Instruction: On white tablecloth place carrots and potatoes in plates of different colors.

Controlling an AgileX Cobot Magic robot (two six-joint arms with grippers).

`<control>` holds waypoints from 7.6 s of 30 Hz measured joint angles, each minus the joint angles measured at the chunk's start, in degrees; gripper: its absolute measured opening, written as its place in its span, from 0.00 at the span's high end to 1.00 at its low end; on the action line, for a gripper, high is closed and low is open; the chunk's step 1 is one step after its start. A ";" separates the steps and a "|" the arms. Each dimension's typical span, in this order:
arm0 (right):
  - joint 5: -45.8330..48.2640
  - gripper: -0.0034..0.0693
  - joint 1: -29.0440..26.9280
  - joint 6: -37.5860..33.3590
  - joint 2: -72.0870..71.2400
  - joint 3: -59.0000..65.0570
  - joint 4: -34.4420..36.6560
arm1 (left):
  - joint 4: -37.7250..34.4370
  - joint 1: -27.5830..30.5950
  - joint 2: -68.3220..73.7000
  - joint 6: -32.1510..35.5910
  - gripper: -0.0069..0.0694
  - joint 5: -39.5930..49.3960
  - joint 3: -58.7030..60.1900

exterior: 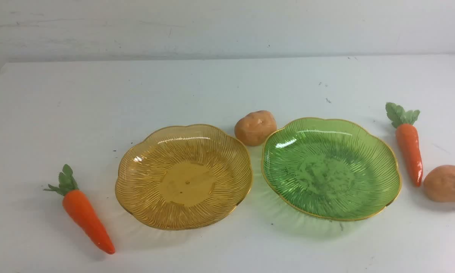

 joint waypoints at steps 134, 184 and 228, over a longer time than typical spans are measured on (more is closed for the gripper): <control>37.87 0.95 3.98 3.71 71.08 -67.84 9.71 | -8.70 -10.59 107.12 -2.06 0.28 13.59 -77.06; 30.28 0.51 32.73 3.06 120.57 -107.55 26.72 | -8.65 -10.59 71.28 0.19 0.91 43.59 -77.06; 48.20 0.83 -9.53 6.32 102.71 -83.34 11.19 | -12.45 -10.59 71.52 5.86 0.91 41.72 -71.81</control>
